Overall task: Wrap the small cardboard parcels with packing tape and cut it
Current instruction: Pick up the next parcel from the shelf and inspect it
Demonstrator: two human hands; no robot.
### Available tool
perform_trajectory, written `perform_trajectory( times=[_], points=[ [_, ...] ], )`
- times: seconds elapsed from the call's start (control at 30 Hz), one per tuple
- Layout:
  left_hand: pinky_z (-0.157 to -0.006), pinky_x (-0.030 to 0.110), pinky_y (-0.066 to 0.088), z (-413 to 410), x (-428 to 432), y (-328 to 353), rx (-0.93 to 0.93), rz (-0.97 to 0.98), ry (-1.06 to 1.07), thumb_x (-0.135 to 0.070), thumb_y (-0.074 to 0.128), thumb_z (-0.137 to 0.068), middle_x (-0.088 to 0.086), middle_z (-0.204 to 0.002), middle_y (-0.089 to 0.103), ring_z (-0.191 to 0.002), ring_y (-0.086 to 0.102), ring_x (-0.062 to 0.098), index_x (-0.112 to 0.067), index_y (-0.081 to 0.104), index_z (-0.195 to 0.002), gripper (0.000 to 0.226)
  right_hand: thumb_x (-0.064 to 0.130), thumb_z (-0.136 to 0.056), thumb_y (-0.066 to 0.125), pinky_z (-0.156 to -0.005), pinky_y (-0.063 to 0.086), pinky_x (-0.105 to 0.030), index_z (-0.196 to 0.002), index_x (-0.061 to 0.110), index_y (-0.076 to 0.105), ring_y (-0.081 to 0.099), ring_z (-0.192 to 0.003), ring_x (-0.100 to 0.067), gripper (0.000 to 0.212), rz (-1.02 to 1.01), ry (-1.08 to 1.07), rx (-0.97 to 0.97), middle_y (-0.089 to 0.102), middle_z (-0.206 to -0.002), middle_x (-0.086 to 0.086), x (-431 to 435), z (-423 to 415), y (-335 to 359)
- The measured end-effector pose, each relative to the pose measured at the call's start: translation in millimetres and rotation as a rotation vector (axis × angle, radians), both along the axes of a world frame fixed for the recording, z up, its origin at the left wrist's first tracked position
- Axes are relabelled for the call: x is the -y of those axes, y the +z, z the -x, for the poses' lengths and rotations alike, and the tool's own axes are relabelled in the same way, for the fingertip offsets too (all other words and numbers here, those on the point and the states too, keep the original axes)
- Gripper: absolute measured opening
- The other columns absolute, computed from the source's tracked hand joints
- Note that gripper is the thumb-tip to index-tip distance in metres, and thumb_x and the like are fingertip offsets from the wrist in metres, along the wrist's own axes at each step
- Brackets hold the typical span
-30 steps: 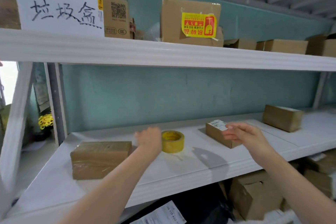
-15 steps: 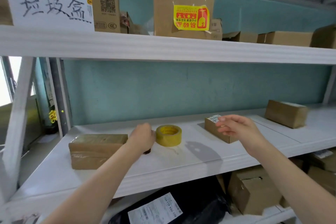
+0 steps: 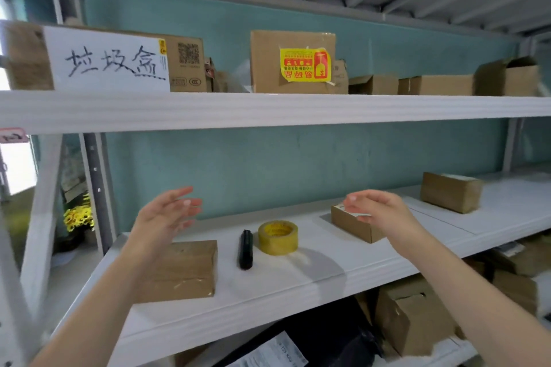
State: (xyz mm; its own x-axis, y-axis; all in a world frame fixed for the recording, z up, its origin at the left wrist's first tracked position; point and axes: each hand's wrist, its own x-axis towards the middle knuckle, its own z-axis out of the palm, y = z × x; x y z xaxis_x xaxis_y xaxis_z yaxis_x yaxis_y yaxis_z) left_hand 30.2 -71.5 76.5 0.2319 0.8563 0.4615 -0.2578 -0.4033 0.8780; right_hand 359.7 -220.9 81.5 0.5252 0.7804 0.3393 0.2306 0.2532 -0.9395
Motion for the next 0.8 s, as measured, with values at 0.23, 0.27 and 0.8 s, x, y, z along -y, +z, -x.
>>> perform_trajectory(
  times=[0.23, 0.27, 0.8],
  points=[
    [-0.075, 0.028, 0.046, -15.2, 10.9, -4.2, 0.001, 0.024, 0.088, -0.005, 0.05, -0.093, -0.01, -0.073, 0.074, -0.075, 0.068, 0.008, -0.024, 0.064, -0.097, 0.024, 0.014, -0.085, 0.063, -0.096, 0.046, -0.042, -0.096, 0.006, 0.069, 0.066, -0.1, -0.03, 0.015, -0.023, 0.011, -0.035, 0.072, -0.099, -0.016, 5.6, -39.3, -0.8],
    [-0.075, 0.029, 0.045, -21.0, 13.1, -3.4, 0.007, 0.025, 0.097, -0.005, 0.05, -0.093, -0.01, -0.073, 0.074, -0.073, 0.068, 0.006, -0.024, 0.064, -0.098, 0.024, 0.015, -0.085, 0.063, -0.096, 0.046, -0.042, -0.093, 0.008, 0.07, 0.067, -0.098, -0.029, 0.013, -0.024, 0.022, -0.029, 0.073, -0.096, -0.014, 3.8, -47.2, -0.3],
    [-0.08, 0.028, 0.045, -157.7, 43.1, -7.5, 0.0, 0.049, 0.179, -0.01, 0.048, -0.095, 0.004, -0.094, 0.067, -0.088, 0.062, 0.016, -0.021, 0.064, -0.098, 0.02, 0.014, -0.085, 0.062, -0.086, 0.047, -0.033, -0.086, 0.012, 0.068, 0.067, -0.084, -0.024, 0.006, -0.04, 0.203, -0.011, 0.072, -0.091, -0.013, -28.7, -158.3, 13.0]
  ],
)
